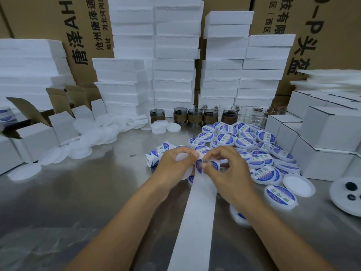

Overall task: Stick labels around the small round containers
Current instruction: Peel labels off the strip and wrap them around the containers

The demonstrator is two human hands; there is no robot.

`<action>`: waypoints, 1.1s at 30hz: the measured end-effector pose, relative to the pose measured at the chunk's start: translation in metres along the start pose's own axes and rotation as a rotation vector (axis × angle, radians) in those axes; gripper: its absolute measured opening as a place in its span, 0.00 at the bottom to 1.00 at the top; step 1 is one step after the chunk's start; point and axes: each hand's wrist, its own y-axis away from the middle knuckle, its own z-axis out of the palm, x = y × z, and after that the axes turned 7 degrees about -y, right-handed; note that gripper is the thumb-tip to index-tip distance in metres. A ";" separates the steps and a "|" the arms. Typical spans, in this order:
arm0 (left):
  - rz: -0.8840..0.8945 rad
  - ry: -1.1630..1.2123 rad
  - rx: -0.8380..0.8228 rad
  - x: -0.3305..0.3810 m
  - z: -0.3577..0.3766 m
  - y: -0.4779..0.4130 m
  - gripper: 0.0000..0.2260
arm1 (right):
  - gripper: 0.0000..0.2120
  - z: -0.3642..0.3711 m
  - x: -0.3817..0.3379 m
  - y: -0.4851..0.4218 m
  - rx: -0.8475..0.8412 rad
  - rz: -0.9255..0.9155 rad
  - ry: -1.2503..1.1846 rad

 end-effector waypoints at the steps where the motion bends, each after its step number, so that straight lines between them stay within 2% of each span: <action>1: 0.002 0.000 0.028 -0.001 0.000 -0.001 0.08 | 0.13 0.000 0.000 0.000 -0.001 -0.004 0.013; 8: -0.013 0.046 0.084 -0.007 -0.001 -0.005 0.07 | 0.05 -0.002 0.003 -0.001 0.021 -0.089 0.291; 14: -0.025 0.067 0.137 -0.008 0.000 -0.009 0.09 | 0.04 -0.004 0.000 0.000 0.035 -0.084 0.327; 19: -0.034 0.034 0.186 -0.010 -0.002 -0.010 0.09 | 0.05 -0.003 -0.002 -0.001 0.060 0.037 0.161; 27: -0.065 0.028 0.202 -0.011 -0.002 -0.012 0.09 | 0.08 -0.008 -0.004 -0.008 0.230 0.190 -0.147; 33: 0.072 -0.019 0.176 -0.012 -0.002 -0.009 0.07 | 0.08 -0.009 -0.005 -0.009 0.255 0.247 -0.254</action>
